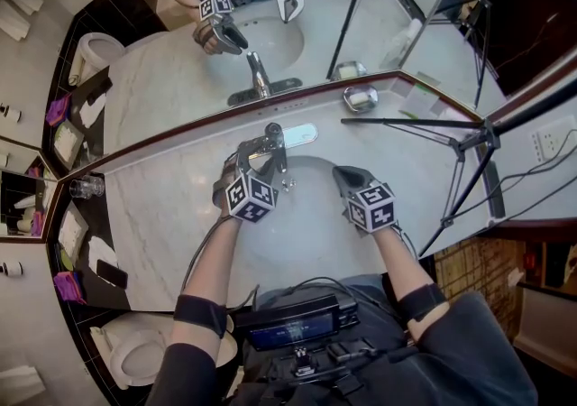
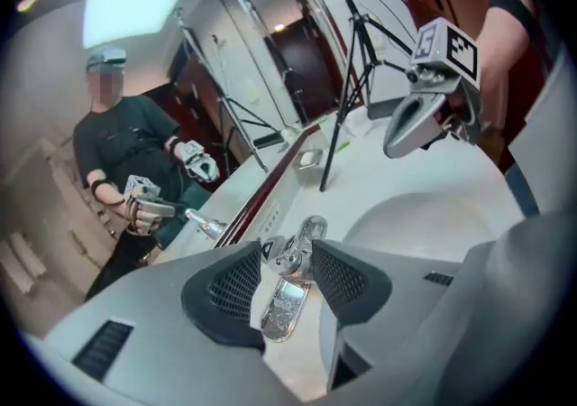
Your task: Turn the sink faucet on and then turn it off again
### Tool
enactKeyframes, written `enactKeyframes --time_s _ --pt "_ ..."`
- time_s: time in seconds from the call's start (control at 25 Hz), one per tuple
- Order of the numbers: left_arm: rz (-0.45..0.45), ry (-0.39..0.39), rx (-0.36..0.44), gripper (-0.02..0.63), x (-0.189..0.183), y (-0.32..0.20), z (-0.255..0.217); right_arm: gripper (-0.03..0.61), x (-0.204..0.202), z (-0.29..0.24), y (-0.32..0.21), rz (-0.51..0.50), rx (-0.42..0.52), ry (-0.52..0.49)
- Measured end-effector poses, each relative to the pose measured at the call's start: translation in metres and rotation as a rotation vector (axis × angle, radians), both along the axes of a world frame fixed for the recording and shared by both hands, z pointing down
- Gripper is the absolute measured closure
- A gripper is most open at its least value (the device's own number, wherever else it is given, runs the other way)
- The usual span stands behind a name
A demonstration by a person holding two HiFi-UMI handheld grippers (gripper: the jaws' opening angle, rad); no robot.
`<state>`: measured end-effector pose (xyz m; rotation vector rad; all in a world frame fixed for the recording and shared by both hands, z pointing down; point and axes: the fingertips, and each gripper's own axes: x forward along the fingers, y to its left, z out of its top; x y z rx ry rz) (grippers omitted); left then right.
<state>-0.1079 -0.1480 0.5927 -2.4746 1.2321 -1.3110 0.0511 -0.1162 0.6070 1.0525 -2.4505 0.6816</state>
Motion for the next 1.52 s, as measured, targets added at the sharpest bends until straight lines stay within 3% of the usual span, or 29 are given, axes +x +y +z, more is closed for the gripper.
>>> enactKeyframes --time_s 0.36,0.96,1.52 --pt "0.157 -0.162 -0.042 0.437 0.021 -0.014 0.026 0.56 0.008 0.003 -0.006 0.02 -0.006 -0.001" --pt "0.132 -0.167 -0.006 0.508 0.022 -0.014 0.033 0.56 0.007 0.008 -0.005 0.019 -0.017 0.0" --pt "0.14 -0.145 -0.064 0.511 0.024 0.016 0.061 0.56 0.001 0.008 -0.002 0.006 -0.019 0.005"
